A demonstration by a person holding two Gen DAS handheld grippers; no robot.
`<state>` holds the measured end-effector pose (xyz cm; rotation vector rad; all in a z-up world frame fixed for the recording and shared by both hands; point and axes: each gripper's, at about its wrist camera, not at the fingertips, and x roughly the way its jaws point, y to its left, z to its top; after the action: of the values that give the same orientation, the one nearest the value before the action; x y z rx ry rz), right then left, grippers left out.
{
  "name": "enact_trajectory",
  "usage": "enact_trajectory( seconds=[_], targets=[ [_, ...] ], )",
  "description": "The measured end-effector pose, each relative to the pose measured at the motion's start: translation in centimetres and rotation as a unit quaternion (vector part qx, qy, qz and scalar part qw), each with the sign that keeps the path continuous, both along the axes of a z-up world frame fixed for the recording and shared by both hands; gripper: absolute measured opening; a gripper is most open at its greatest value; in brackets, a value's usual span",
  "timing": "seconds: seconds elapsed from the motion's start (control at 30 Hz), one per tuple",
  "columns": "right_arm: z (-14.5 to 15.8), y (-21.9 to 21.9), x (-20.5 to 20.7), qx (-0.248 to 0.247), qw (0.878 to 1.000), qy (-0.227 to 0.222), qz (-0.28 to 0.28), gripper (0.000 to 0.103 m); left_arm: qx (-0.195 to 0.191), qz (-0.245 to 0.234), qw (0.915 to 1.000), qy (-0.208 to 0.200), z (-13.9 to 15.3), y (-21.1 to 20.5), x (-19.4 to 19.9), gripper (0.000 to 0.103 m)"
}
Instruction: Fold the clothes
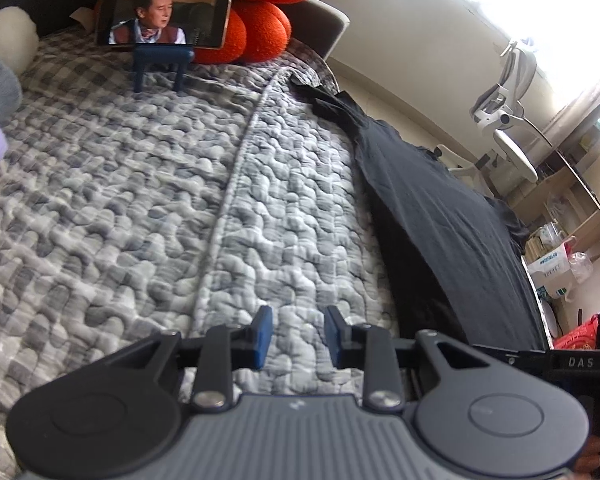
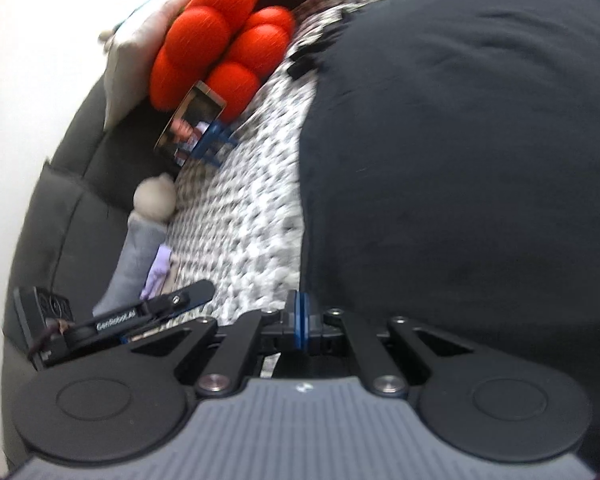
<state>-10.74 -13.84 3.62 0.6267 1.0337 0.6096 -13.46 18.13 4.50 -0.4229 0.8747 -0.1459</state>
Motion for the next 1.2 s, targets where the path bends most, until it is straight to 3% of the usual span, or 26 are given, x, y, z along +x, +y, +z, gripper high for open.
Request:
enact_trajectory(
  seconds=[0.23,0.57,0.63,0.73,0.77,0.8,0.87,1.17,1.2],
  targets=[
    [-1.2,-3.9,0.1,-0.016,0.999,0.010,-0.029,0.002,-0.002,-0.017,0.9998,0.011,-0.5,-1.2,0.7,0.029],
    [-1.6,-6.1,-0.2,-0.028,0.999,-0.015,-0.039,0.002,0.008,-0.024,0.9995,0.019,-0.9,-2.2,1.6,0.031],
    [-1.2,-5.9,-0.3,-0.040,0.998,-0.025,-0.029,0.013,0.009,-0.024,0.9994,0.021,-1.0,-2.4,1.8,0.032],
    [-0.7,-5.5,-0.3,-0.056,0.998,-0.030,-0.016,0.017,0.008,-0.026,0.9994,0.023,-1.1,-2.7,2.1,0.032],
    [-0.7,-5.2,-0.4,-0.061,0.998,-0.029,-0.010,0.022,0.009,-0.027,0.9993,0.023,-1.1,-2.8,2.1,0.032],
    [-0.6,-4.8,-0.5,-0.066,0.997,-0.028,-0.004,0.041,0.010,-0.028,0.9993,0.024,-1.1,-3.0,2.2,0.032],
    [-0.6,-4.2,-0.7,-0.077,0.997,-0.026,0.008,0.053,0.013,-0.028,0.9992,0.024,-1.1,-3.2,2.2,0.032],
    [-0.3,-1.7,-1.5,-0.116,0.992,-0.016,0.055,0.053,0.020,-0.025,0.9992,0.023,-0.7,-3.2,1.7,0.033],
    [-0.3,-1.7,-1.6,-0.115,0.992,-0.015,0.055,0.047,0.020,-0.025,0.9992,0.023,-0.7,-3.2,1.6,0.033]
  ],
)
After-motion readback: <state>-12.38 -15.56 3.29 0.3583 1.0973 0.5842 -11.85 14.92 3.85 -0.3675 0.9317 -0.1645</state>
